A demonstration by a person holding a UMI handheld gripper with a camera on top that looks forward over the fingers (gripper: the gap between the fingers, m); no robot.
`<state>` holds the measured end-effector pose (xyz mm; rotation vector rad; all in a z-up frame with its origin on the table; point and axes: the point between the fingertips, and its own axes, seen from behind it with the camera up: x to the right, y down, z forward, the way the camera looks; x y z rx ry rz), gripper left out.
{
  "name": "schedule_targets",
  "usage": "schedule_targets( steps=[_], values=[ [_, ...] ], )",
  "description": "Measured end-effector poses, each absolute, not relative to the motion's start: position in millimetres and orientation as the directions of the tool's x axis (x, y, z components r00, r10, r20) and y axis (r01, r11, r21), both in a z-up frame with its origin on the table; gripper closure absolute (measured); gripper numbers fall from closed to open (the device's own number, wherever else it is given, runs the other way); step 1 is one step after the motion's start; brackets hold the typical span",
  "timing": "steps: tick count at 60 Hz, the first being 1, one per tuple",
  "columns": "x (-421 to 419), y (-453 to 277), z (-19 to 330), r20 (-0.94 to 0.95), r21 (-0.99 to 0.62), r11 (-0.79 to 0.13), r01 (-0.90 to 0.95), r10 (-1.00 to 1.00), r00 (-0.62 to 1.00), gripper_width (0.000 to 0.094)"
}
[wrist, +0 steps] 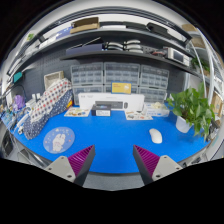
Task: Arrange mouse
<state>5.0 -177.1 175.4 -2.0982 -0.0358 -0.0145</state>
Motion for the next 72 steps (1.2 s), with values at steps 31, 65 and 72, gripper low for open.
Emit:
schedule_targets(
  steps=[31,65,72],
  values=[
    [180,-162,30,0.069,-0.749,-0.660,-0.061,-0.169,0.983,0.0102],
    [262,33,-4,0.063,-0.724,-0.690,-0.018,-0.092,0.994,0.0186],
    [253,42,-8,0.010,-0.722,-0.689,-0.053,-0.087,0.996,0.0317]
  ],
)
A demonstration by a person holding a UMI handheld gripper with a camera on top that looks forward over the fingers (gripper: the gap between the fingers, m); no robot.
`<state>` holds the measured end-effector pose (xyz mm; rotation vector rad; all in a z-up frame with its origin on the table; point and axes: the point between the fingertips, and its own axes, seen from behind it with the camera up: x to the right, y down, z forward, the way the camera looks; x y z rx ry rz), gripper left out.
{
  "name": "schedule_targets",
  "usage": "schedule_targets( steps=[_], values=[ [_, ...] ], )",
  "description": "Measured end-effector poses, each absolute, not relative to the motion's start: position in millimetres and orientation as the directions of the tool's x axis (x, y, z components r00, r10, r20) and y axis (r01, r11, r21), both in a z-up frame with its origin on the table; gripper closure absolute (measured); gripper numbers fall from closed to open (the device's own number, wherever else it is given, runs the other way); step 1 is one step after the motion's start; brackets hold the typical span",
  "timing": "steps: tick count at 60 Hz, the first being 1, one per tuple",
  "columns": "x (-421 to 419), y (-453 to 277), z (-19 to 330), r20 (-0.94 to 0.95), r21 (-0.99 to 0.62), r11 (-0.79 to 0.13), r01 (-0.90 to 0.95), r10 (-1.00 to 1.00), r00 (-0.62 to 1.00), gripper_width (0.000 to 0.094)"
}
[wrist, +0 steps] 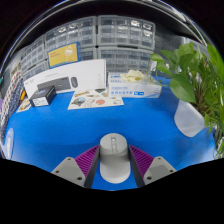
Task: Arrange mouse
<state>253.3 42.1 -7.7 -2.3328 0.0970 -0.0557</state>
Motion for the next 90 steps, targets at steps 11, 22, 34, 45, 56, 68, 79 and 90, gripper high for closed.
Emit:
schedule_targets(
  steps=[11,22,34,45,56,68,79,90],
  values=[
    [252,40,-8,0.055,-0.711,-0.703,-0.012,-0.073,0.996,0.0456],
    [252,38,-9,0.043,-0.690,-0.723,-0.048,-0.107,0.993,0.0587],
    [236,44,44,0.073,-0.718,-0.690,-0.092,-0.207,0.976,0.0589],
    [130,56,168,0.028,-0.831,-0.544,-0.117,-0.251,0.968,0.0589],
    [-38,56,243,-0.011,-0.888,-0.453,-0.078,-0.148,0.989,0.0590],
    [-197,46,198,-0.045,-0.858,-0.511,-0.048,-0.019,0.999,0.0591],
    [-277,23,80,-0.013,-0.755,-0.655,0.025,0.053,0.999,0.0594],
    [-308,-7,-3,-0.003,-0.661,-0.747,0.067,0.091,0.996,0.0592]
  ],
)
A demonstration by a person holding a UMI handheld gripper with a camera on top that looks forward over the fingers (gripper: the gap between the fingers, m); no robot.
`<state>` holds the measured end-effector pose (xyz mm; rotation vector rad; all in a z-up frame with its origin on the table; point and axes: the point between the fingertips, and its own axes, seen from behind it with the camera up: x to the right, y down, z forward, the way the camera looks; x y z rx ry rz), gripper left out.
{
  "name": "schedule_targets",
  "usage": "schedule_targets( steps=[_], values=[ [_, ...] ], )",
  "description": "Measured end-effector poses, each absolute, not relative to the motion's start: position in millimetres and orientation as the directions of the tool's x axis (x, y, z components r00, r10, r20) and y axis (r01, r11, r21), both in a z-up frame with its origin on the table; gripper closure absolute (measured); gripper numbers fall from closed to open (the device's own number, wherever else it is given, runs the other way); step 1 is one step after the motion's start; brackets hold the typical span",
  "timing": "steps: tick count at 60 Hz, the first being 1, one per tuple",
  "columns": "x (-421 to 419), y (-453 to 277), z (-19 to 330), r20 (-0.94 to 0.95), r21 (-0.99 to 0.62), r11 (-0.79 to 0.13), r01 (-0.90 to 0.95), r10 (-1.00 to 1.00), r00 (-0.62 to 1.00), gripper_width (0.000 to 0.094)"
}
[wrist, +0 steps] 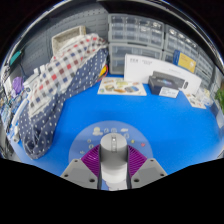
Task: Arrange mouse
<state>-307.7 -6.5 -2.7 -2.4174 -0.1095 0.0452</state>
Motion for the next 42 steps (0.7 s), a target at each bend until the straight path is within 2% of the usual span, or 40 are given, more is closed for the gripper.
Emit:
schedule_targets(
  steps=[2,10,11,12,19,20,21,22,24,26,42],
  values=[
    [-310,-14,-15,-0.009,-0.638,-0.768,0.061,0.086,0.996,0.0591],
    [-309,-13,-14,0.015,-0.659,-0.748,0.075,0.087,0.996,0.0560],
    [-309,-12,-14,0.012,-0.662,-0.746,0.070,0.083,0.996,0.0484],
    [-309,-12,-14,0.010,-0.664,-0.745,0.066,0.080,0.997,0.0528],
    [-310,-12,-14,-0.006,-0.661,-0.748,0.060,0.085,0.996,0.0431],
    [-311,-13,-15,-0.013,-0.655,-0.753,0.058,0.088,0.996,0.0400],
    [-312,-13,-14,-0.022,-0.654,-0.755,0.054,0.091,0.996,0.0319],
    [-312,-13,-13,-0.029,-0.651,-0.757,0.051,0.092,0.995,0.0299],
    [-311,-14,-8,-0.040,-0.650,-0.759,0.043,0.090,0.995,0.0177],
    [-309,-12,0,-0.048,-0.659,-0.751,0.036,0.090,0.995,0.0054],
    [-222,7,128,-0.089,-0.782,-0.622,-0.033,0.059,0.994,0.0055]
  ],
)
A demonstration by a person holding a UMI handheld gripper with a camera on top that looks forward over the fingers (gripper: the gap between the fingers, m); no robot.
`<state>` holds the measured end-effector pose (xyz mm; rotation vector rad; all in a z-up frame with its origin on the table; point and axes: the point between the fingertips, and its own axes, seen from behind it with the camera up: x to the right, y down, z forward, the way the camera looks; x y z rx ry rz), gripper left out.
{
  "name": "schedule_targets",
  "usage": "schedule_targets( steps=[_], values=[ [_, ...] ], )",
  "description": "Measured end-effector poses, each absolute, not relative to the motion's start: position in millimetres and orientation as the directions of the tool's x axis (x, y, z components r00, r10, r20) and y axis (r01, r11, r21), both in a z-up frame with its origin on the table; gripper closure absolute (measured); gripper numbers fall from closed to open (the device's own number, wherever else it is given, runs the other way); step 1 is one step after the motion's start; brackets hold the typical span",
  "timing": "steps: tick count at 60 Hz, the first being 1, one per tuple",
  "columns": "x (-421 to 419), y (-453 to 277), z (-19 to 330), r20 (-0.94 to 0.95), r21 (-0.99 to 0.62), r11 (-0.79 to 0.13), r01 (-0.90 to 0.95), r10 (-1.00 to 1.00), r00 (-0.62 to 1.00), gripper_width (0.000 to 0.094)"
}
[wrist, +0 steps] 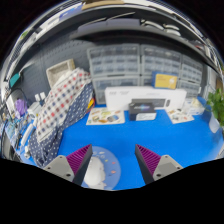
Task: Arrange mouse
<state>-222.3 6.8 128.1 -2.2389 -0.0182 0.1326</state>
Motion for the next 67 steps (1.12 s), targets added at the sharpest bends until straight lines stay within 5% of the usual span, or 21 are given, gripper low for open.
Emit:
schedule_targets(
  steps=[9,19,36,67],
  values=[
    [-134,-3,199,-0.084,-0.835,-0.547,-0.064,0.012,0.996,0.0071],
    [-44,-34,235,-0.046,-0.859,-0.509,-0.045,-0.010,0.999,0.0065],
    [37,-91,224,-0.031,-0.840,-0.541,-0.024,0.003,1.000,0.0060],
    [65,-133,200,-0.057,-0.820,-0.571,-0.041,0.011,0.998,0.0063]
  ],
)
